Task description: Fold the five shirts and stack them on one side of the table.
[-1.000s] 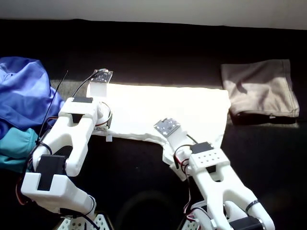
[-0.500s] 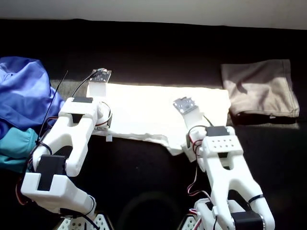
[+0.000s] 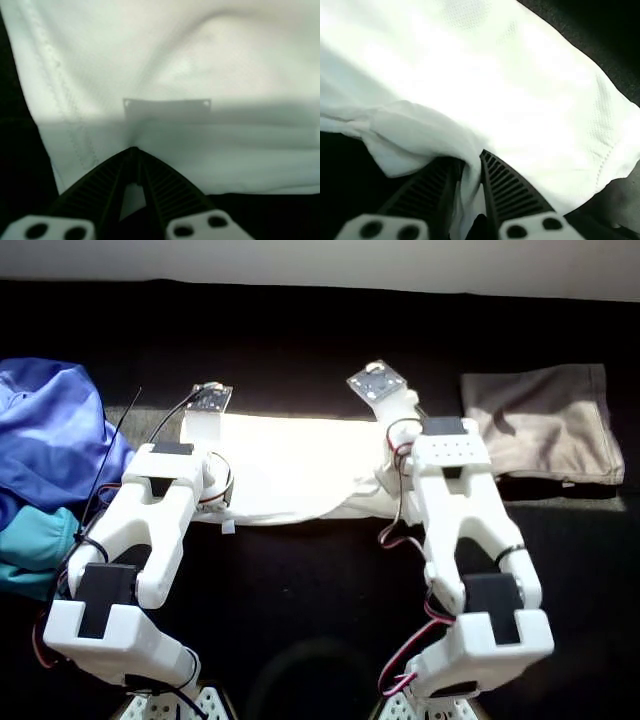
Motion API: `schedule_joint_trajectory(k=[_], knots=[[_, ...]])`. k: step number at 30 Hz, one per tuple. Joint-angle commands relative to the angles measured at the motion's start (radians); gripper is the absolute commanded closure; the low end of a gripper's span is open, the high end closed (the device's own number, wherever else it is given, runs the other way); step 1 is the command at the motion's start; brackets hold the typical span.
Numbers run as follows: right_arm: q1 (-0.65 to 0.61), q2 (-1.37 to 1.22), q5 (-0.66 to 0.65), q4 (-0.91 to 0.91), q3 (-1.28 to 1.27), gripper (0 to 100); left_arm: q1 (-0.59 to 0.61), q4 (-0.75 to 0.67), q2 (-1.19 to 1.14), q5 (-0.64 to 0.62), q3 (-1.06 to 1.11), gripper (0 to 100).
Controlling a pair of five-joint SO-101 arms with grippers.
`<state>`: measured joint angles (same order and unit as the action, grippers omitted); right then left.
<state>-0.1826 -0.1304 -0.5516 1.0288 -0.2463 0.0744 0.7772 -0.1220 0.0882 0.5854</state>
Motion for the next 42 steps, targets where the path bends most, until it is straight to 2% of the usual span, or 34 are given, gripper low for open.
schedule_joint_trajectory(k=[1,3,7,9,14,18,20,23,25,35,42], knots=[[0.012,-0.162,-0.009,0.054,0.249,98.9,0.008,-0.020,-0.010,-0.006,0.004,99],[0.012,-0.251,-0.009,0.096,0.363,97.4,0.010,-0.020,-0.010,-0.006,0.004,99],[0.013,-0.364,-0.005,0.205,0.573,83.4,0.010,-0.020,-0.010,-0.006,0.004,99],[0.025,-0.384,0.000,0.237,0.659,80.2,0.010,-0.020,-0.010,-0.006,0.004,99],[0.093,-0.387,0.149,0.243,0.802,81.1,0.010,-0.020,-0.010,-0.006,0.004,99],[0.104,-0.384,0.164,0.371,0.842,81.2,0.010,-0.020,-0.010,-0.006,0.004,99],[0.081,-0.384,0.164,0.456,0.855,85.1,0.010,-0.020,-0.010,-0.006,0.004,99],[0.028,-0.386,0.164,0.529,0.852,99.8,0.010,-0.020,-0.010,-0.006,0.004,99],[-0.008,-0.389,0.166,0.549,0.849,98.3,0.012,-0.020,-0.010,-0.006,0.004,99],[-0.191,-0.394,0.172,0.418,0.697,99.2,0.012,-0.020,-0.010,-0.006,0.004,99],[-0.200,-0.390,0.172,0.252,0.584,99.2,0.012,-0.020,-0.010,-0.006,0.004,99]])
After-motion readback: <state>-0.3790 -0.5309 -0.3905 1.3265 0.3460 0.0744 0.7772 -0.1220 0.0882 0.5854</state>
